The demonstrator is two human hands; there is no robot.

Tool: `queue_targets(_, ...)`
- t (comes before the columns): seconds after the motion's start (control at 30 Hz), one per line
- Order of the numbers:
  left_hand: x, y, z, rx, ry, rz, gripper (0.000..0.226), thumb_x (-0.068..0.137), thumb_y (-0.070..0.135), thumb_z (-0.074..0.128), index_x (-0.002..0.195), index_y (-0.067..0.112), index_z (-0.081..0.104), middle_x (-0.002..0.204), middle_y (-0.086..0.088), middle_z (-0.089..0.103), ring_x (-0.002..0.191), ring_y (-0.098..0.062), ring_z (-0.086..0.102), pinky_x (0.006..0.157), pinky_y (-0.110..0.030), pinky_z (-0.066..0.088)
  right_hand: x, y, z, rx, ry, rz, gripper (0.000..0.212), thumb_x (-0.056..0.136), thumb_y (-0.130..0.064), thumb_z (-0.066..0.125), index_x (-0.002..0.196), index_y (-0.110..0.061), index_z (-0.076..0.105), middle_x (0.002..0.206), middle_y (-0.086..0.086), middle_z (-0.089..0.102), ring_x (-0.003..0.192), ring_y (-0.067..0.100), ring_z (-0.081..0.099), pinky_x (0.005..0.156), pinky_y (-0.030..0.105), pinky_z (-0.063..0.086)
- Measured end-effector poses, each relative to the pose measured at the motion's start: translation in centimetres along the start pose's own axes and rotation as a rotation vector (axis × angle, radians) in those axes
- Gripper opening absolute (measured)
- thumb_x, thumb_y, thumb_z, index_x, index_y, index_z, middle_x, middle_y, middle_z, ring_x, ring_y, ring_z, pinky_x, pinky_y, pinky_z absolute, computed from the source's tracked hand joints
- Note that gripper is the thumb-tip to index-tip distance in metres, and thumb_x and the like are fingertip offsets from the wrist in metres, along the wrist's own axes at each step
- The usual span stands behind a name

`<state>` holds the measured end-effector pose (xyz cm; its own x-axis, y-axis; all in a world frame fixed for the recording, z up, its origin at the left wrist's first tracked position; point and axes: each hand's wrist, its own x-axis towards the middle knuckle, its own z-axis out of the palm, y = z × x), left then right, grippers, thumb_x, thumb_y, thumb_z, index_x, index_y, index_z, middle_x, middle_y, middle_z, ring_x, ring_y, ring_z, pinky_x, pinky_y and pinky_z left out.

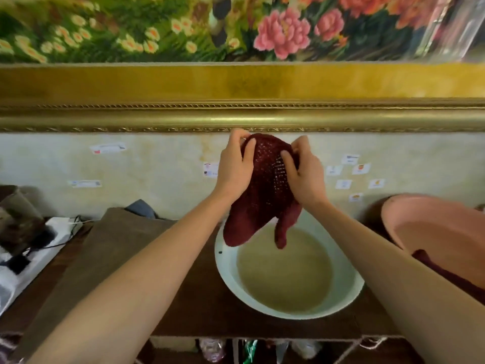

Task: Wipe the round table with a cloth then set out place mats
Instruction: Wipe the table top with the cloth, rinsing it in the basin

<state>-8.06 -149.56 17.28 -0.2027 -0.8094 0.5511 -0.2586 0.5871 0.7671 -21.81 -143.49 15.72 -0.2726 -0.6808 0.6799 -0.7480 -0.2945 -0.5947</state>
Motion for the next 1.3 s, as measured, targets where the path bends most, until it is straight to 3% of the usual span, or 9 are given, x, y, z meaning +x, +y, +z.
queue_targets(0.17,0.8,1.3,2.5,0.315,0.003,0.314,0.02,0.101,0.028,0.045,0.113,0.014,0.051,0.103,0.006,0.066,0.09,-0.011,0.063,0.072,-0.03,0.048,0.1,2.4,-4.5,-0.174,0.012,-0.016,0.012,0.099,-0.016,0.049,0.095,-0.007,0.042,0.075,0.003,0.051,0.065,0.021,0.047,0.058,0.031,0.028)
queue_targets(0.4,-2.3,-2.2,5.5,0.55,-0.171,0.461,0.012,0.098,0.023,0.052,0.105,0.014,0.054,0.089,-0.001,0.062,0.083,-0.022,0.059,0.055,-0.035,0.043,-4.3,7.0,-5.4,-0.292,-0.179,0.103,0.008,0.094,-0.006,0.052,0.094,-0.004,0.045,0.083,0.005,0.05,0.073,0.026,0.048,0.063,0.03,0.027)
queue_targets(0.6,-3.2,-3.9,6.6,0.497,0.01,0.338,0.012,0.098,0.025,0.05,0.104,0.017,0.055,0.086,0.001,0.062,0.078,-0.019,0.058,0.052,-0.03,0.036,-5.4,7.9,-3.1,-0.211,-0.172,0.181,0.024,0.086,0.002,0.055,0.107,-0.003,0.045,0.1,0.008,0.055,0.089,0.027,0.053,0.078,0.035,0.042)
queue_targets(0.73,-4.3,-7.3,7.4,0.676,-0.425,0.116,0.02,0.096,0.025,0.051,0.114,0.016,0.051,0.108,-0.008,0.063,0.101,-0.028,0.058,0.078,-0.041,0.049,-7.3,11.0,-1.8,-0.501,-0.572,0.363,0.049,0.087,-0.013,0.06,0.132,-0.01,0.04,0.132,0.014,0.052,0.12,0.034,0.051,0.099,0.043,0.042)
queue_targets(0.83,-5.8,-8.8,8.1,0.772,-0.975,0.08,0.057,0.097,0.033,0.052,0.146,0.014,0.03,0.151,-0.011,0.034,0.14,-0.03,0.028,0.113,-0.039,0.026,-9.4,12.3,-0.7,-0.585,-0.814,0.39,0.068,0.095,-0.029,0.055,0.151,-0.013,0.021,0.157,0.01,0.023,0.144,0.028,0.023,0.117,0.041,0.021)
queue_targets(0.9,-6.6,-9.5,8.7,0.796,-1.159,0.06,0.069,0.101,0.04,0.042,0.154,0.014,0.006,0.162,-0.005,0.004,0.148,-0.027,-0.001,0.119,-0.04,0.006,-10.4,12.5,0.3,-0.605,-0.941,0.37,0.073,0.1,-0.04,0.045,0.155,-0.017,0.004,0.163,0.006,-0.001,0.15,0.023,0.0,0.121,0.039,0.005)
queue_targets(1.13,-8.7,-11.8,11.1,0.966,-1.494,-0.068,0.065,0.103,0.044,0.024,0.153,0.02,-0.01,0.159,0.001,-0.02,0.147,-0.024,-0.015,0.118,-0.045,-0.005,-12.9,14.3,2.6,-0.662,-1.342,0.59,0.072,0.101,-0.054,0.021,0.153,-0.018,-0.015,0.158,0.002,-0.026,0.146,0.021,-0.022,0.118,0.043,-0.009)
queue_targets(1.2,-7.9,-11.6,11.1,0.945,-1.551,-0.11,0.064,0.103,0.042,0.027,0.154,0.021,-0.006,0.161,0.001,-0.014,0.148,-0.024,-0.005,0.118,-0.046,0.001,-11.3,14.2,2.5,-0.64,-1.369,0.595,0.07,0.101,-0.054,0.023,0.155,-0.02,-0.005,0.161,0.001,-0.016,0.148,0.023,-0.014,0.119,0.045,-0.005)
queue_targets(1.3,-6.3,-11.6,10.6,0.843,-1.436,-0.081,0.066,0.102,0.04,0.036,0.155,0.019,0.003,0.162,-0.004,-0.001,0.148,-0.026,0.008,0.118,-0.041,0.014,-8.7,14.1,2.2,-0.553,-1.218,0.546,0.053,0.102,-0.04,0.037,0.149,-0.017,0.035,0.156,0.009,0.03,0.142,0.026,0.029,0.116,0.04,0.022)
